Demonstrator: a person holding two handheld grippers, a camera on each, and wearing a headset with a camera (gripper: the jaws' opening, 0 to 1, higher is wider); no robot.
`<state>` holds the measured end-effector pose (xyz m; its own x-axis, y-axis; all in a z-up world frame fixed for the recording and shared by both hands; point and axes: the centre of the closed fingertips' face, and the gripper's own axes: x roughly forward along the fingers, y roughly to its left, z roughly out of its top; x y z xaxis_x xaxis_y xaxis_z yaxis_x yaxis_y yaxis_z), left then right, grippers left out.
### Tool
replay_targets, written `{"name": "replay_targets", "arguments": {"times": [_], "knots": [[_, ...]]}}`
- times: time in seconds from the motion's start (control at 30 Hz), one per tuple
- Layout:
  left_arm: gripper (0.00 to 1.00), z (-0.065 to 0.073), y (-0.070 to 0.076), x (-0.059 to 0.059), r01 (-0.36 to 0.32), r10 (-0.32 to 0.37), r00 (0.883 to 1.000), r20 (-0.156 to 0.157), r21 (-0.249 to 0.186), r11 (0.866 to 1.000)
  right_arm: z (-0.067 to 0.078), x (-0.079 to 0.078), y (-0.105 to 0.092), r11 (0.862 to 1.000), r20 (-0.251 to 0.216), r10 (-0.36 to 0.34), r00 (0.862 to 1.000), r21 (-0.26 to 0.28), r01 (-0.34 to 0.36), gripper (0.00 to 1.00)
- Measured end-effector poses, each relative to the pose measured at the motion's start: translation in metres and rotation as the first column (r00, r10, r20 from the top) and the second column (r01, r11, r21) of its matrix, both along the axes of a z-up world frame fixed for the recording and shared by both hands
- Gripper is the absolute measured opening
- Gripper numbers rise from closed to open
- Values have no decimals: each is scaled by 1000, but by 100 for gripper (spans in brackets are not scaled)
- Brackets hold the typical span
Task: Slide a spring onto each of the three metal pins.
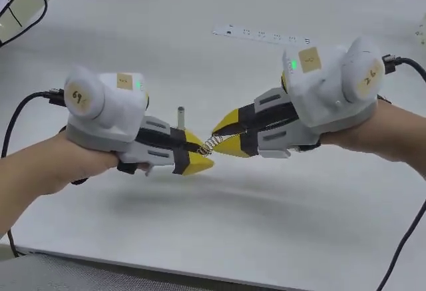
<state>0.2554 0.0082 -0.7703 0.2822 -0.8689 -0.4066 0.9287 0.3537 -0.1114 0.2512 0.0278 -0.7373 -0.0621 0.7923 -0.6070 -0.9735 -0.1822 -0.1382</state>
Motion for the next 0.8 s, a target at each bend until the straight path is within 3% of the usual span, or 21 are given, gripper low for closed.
{"name": "replay_targets", "arguments": {"times": [0.07,0.17,0.43,0.6,0.8], "knots": [[2,0,0,0,2,-2,1000,-1,2,1000,1,-1,1,1000,-5,0,1000,7,0,8],[2,1,-3,-2,7,-7,1000,-1,-6,1000,9,-4,11,998,-49,-15,999,63,18,8],[2,-1,-5,-3,20,-20,1000,7,16,1000,5,-9,19,998,-37,-4,999,68,6,7],[2,1,-4,-2,17,-17,1000,4,16,1000,7,-8,20,995,-55,-20,998,97,25,7],[3,2,-4,0,2,-2,1000,-5,4,1000,10,-6,20,996,-26,-14,1000,85,16,7]]}}
